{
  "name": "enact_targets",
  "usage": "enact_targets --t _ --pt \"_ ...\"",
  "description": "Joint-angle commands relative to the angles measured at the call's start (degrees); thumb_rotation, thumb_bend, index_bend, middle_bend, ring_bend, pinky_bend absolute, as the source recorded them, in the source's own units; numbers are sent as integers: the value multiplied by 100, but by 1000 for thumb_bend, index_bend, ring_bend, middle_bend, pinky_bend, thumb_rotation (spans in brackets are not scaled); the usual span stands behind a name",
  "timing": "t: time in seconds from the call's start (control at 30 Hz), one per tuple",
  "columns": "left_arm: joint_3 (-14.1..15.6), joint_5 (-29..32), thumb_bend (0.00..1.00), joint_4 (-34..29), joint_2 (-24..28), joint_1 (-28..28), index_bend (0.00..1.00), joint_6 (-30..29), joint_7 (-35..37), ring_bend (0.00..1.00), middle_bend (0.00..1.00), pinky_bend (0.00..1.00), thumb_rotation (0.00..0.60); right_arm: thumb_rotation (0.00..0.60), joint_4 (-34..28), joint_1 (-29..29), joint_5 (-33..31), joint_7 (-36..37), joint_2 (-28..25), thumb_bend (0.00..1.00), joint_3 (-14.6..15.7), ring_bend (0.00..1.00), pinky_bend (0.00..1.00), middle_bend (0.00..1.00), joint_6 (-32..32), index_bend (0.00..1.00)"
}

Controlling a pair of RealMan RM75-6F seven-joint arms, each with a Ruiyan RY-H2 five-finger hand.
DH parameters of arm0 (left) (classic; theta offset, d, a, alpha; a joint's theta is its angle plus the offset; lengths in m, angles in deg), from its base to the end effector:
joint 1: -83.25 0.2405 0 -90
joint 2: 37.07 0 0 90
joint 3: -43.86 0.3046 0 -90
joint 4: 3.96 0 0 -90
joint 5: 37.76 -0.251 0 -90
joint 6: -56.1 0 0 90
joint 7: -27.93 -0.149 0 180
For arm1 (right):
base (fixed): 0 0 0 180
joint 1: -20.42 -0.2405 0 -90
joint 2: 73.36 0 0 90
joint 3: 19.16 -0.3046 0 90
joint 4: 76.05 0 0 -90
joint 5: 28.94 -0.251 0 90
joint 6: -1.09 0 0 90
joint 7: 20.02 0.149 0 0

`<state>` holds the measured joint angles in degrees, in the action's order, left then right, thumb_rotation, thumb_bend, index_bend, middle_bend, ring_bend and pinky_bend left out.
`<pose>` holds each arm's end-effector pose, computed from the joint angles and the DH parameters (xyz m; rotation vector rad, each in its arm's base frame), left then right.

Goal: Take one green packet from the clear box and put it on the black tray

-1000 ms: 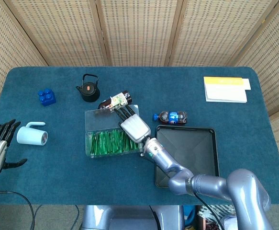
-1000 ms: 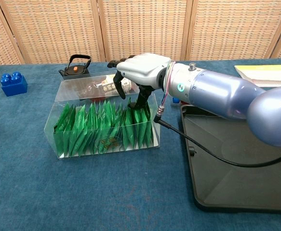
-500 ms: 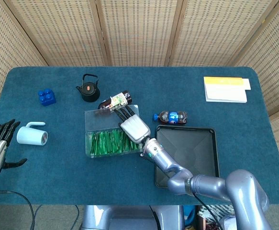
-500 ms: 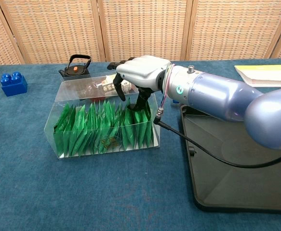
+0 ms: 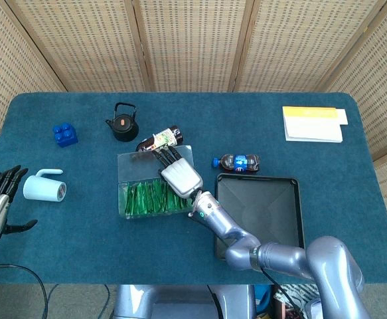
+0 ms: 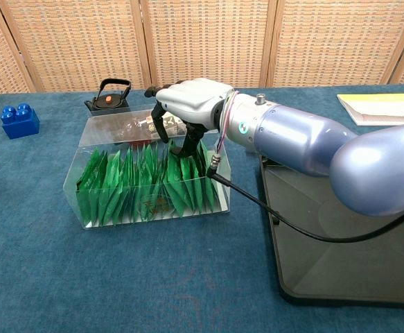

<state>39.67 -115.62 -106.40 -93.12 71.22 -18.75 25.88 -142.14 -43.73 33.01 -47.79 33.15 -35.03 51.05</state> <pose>-0.3389 0.2372 0.1611 -1.4394 -1.0051 -0.8471 -0.0150 -0.4383 -0.1459 2.0599 -0.5969 1.0370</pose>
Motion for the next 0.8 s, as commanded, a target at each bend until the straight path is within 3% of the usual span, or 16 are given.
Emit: enact_targets --t 0.03,0.8 --pt "0 -4 82 2 4 -2 0 3 11 0 0 0 600 600 40 2 2 -30 24 513 -7 0 0 0 25 543" --pt "13 0 81 -13 -13 -7 0 5 -52 0 0 0 600 600 -78 131 205 -92 -175 548 154 0 0 0 -4 594"
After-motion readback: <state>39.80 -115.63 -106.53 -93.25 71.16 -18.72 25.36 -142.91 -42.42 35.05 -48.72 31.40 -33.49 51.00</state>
